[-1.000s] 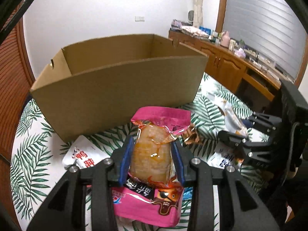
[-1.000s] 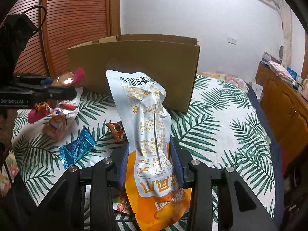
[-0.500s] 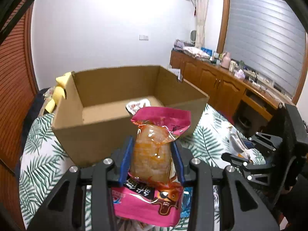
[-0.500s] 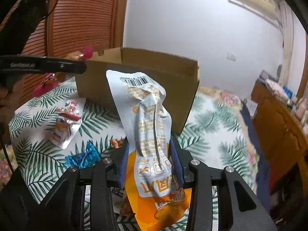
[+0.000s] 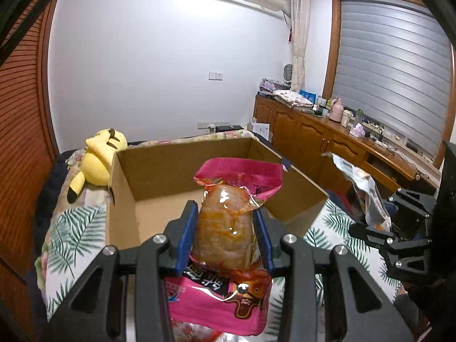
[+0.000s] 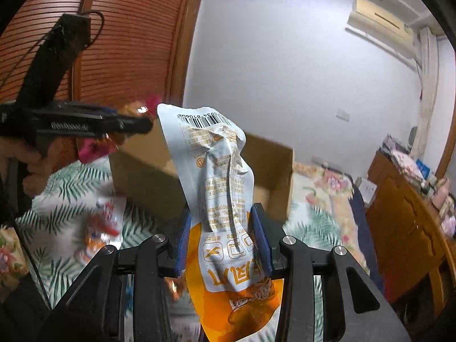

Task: Organize snacks
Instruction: 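Carry the white-orange pouch and pink pack up over the cardboard box, then open both grippers to drop the two packs into the box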

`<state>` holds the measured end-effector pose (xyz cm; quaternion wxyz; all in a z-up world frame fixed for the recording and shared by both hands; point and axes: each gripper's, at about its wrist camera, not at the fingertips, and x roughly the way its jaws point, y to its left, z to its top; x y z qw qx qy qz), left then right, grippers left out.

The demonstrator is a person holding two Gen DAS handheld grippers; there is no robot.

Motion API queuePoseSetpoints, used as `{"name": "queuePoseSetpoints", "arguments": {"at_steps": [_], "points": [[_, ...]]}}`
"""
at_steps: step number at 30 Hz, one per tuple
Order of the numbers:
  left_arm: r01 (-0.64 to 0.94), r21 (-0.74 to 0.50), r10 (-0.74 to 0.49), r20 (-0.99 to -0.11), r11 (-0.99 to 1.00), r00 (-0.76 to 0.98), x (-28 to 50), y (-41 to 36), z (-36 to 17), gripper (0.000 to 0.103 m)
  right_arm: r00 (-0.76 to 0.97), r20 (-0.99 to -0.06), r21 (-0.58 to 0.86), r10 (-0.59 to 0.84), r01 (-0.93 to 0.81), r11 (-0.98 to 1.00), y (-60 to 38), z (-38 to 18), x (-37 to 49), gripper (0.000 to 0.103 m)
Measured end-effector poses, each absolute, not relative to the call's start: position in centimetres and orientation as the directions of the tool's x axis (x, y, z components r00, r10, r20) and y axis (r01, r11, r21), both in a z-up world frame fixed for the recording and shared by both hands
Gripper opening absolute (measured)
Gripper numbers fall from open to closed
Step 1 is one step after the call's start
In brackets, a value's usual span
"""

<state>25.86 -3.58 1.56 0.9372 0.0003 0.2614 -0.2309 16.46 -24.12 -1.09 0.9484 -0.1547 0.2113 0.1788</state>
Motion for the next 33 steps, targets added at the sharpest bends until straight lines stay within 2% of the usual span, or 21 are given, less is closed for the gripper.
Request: {"name": "queuePoseSetpoints", "arguments": {"at_steps": [5,15,21,33], "points": [[0.424,-0.128,-0.429,-0.484,0.897,0.762,28.9,-3.2,2.1,0.038,0.855,-0.431,-0.257,0.288,-0.423,0.869,-22.4,0.6,19.7,0.039],[0.371,-0.160,-0.396,-0.536,0.915,0.746,35.1,-2.8,0.4,0.038,0.853,-0.424,-0.290,0.304,-0.446,0.847,-20.0,1.5,26.1,0.039],[0.345,-0.170,-0.378,-0.568,0.923,0.731,36.0,-3.0,-1.5,0.038,0.827,-0.455,-0.192,0.330,-0.453,0.871,-19.1,0.3,30.0,0.039],[0.337,-0.164,-0.366,-0.595,0.927,0.716,36.2,-3.4,-3.1,0.040,0.783,-0.549,-0.112,0.293,-0.417,0.902,-18.8,-3.3,32.6,0.040]]}}
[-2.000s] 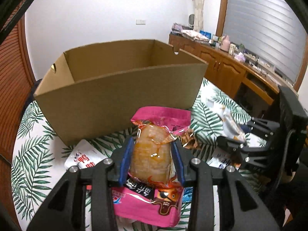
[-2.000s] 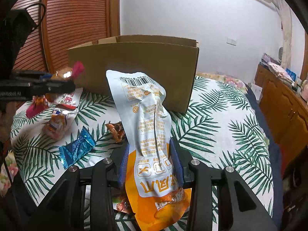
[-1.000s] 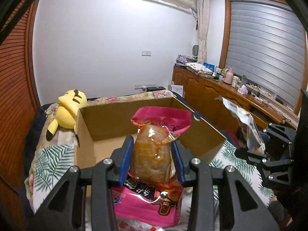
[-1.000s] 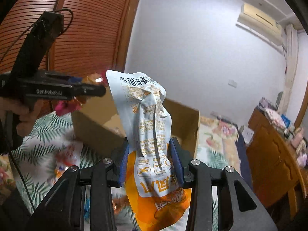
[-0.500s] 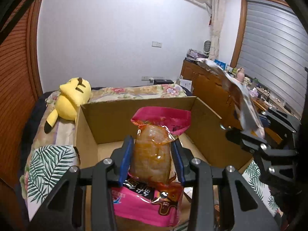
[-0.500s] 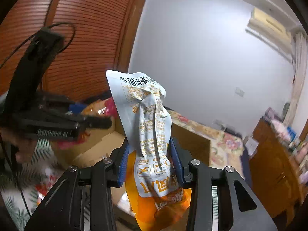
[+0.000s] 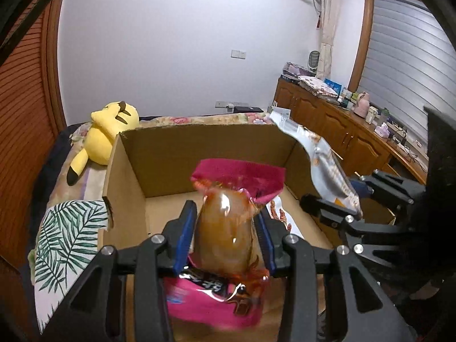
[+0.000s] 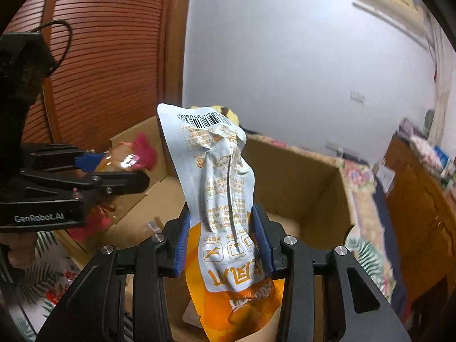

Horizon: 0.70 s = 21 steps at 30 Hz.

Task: Organize snacks
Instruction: 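Open both grippers to drop the two packs into the box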

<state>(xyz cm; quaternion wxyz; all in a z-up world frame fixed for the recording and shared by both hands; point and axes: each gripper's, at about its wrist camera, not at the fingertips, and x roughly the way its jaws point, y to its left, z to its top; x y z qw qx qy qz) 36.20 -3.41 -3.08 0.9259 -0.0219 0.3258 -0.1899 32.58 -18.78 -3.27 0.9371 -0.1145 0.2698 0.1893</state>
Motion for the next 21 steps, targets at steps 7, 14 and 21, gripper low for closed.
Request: {"name": "queuePoseSetpoints", "arguments": {"at_steps": [7,14,21], "points": [[0.330,-0.153,-0.352,-0.608,0.931,0.712,35.9,-3.6,-3.7,0.043,0.744,-0.597,-0.052,0.299,-0.408,0.911,-19.7,-4.8,32.9,0.042],[0.310,-0.130,-0.321,-0.619,0.942,0.717,35.9,-4.0,-3.8,0.060,0.720,-0.615,0.002,0.321,-0.406,0.914,-20.2,-4.8,33.0,0.051],[0.294,-0.124,-0.310,-0.571,0.948,0.760,35.1,-3.5,-2.9,0.077,0.709,-0.611,0.044,0.351,-0.413,0.910,-21.0,-4.6,32.5,0.056]]}}
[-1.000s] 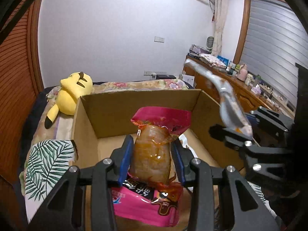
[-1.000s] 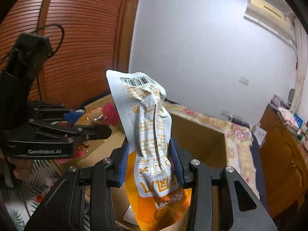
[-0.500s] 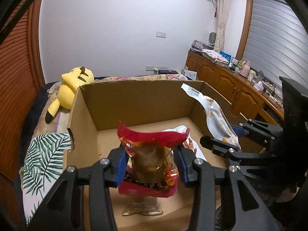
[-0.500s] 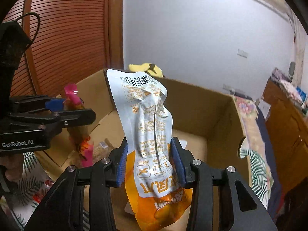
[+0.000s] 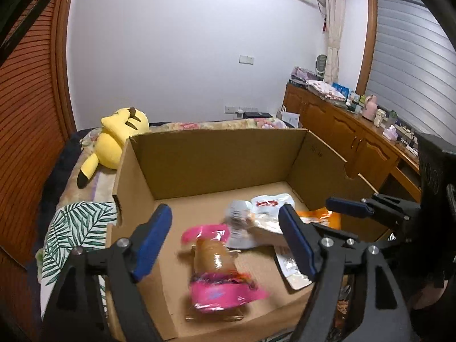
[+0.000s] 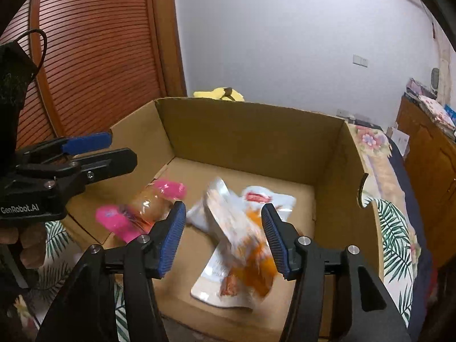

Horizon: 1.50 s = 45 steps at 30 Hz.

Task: Organize snacks
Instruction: 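Open both grippers to drop the two packs into the box, then move both grippers back over the remaining snacks on the bedspread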

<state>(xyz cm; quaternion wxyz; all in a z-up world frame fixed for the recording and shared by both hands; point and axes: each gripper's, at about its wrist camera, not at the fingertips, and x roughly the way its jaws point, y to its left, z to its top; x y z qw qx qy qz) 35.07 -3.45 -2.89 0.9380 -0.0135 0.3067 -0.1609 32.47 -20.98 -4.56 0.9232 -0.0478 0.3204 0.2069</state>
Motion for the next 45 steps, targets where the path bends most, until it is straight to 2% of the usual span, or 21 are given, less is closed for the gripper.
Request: {"name": "queuePoseSetpoints", "arguments": {"at_steps": [8,19,31,45], "points": [[0.297,-0.110,-0.308,-0.544,0.948,0.781,32.8,-3.2,-1.3,0.078,0.721,-0.575,0.060,0.386,-0.433,0.899,-21.7,-3.0,29.3,0.056],[0.309,-0.055,-0.294,-0.499,0.949,0.815,26.1,-2.9,1.2,0.081,0.752,-0.519,0.069,0.406,-0.436,0.897,-23.3,-1.0,20.5,0.056],[0.318,-0.043,-0.295,-0.508,0.947,0.809,20.8,-2.5,1.4,0.082,0.761,-0.541,0.107,0.358,-0.360,0.927,-25.4,-2.5,15.0,0.056],[0.300,-0.049,-0.276,-0.550,0.953,0.788,16.8,-1.7,-2.6,0.083,0.728,-0.598,0.153,0.335,-0.307,0.939,-26.7,-6.2,11.2,0.056]]}}
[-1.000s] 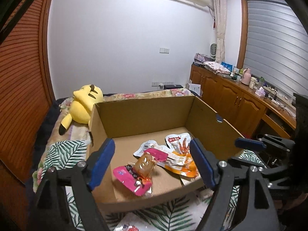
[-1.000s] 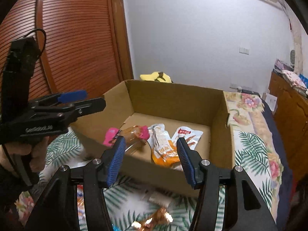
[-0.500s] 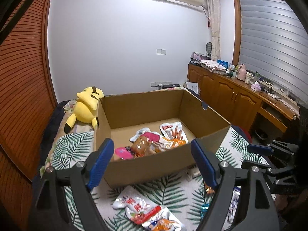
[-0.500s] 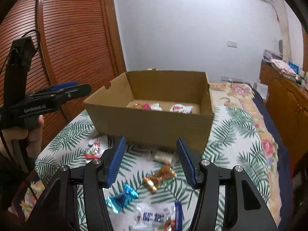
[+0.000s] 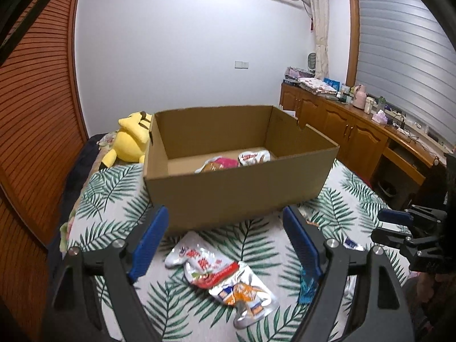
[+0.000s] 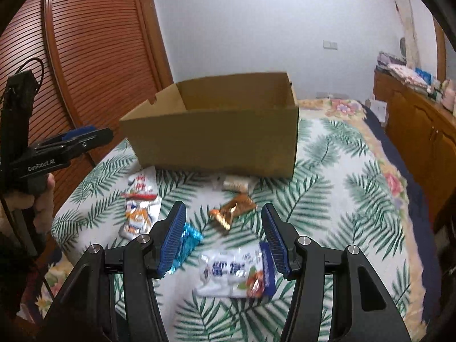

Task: Organize snacks
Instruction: 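Move both grippers back over the remaining snacks on the bedspread, then lower the right gripper onto the white pouch with blue label and close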

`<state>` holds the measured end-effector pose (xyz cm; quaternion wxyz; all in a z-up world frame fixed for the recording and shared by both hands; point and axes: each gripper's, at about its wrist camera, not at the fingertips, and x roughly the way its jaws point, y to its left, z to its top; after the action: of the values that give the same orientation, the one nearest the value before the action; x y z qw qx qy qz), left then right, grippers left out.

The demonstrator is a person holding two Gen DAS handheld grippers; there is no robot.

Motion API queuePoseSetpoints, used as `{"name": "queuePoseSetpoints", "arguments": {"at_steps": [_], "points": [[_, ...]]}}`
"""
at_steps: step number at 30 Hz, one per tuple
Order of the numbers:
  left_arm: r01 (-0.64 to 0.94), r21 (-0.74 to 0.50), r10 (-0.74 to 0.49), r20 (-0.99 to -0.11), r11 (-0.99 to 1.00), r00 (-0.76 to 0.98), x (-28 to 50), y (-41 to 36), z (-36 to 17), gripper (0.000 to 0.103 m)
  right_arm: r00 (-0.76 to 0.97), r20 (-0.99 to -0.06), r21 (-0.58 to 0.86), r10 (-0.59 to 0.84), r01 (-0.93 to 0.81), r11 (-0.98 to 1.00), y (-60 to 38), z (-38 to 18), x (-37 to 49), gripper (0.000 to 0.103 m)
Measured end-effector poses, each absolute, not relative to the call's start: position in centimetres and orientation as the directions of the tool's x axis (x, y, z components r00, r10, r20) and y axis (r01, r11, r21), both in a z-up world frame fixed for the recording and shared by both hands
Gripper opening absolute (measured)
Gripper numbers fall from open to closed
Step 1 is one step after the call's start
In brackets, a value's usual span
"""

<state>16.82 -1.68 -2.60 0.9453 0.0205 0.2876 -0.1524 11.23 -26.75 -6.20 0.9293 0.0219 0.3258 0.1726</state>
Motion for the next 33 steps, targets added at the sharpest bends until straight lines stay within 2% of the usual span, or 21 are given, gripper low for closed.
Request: {"name": "queuePoseSetpoints", "arguments": {"at_steps": [18,26,29,33], "points": [[0.269,-0.106,-0.276,-0.612,0.957,0.741,15.6,-0.2,-11.3,0.083,0.644,-0.695,0.202,0.320,-0.253,0.946,-26.8,-12.0,8.6,0.056],[0.281,-0.141,-0.307,-0.605,0.949,0.734,16.1,0.4,-12.0,0.083,0.644,-0.712,0.206,0.282,-0.192,0.960,-27.2,-12.9,7.7,0.057],[0.294,-0.139,-0.315,-0.615,0.946,0.723,16.3,0.1,-12.2,0.083,0.642,-0.717,0.223,0.272,-0.158,0.962,-27.8,-13.2,7.6,0.064],[0.306,-0.155,-0.333,-0.619,0.939,0.711,16.5,0.2,-12.4,0.083,0.631,-0.707,0.306,0.319,-0.133,0.943,-28.6,-13.4,8.2,0.065]]}}
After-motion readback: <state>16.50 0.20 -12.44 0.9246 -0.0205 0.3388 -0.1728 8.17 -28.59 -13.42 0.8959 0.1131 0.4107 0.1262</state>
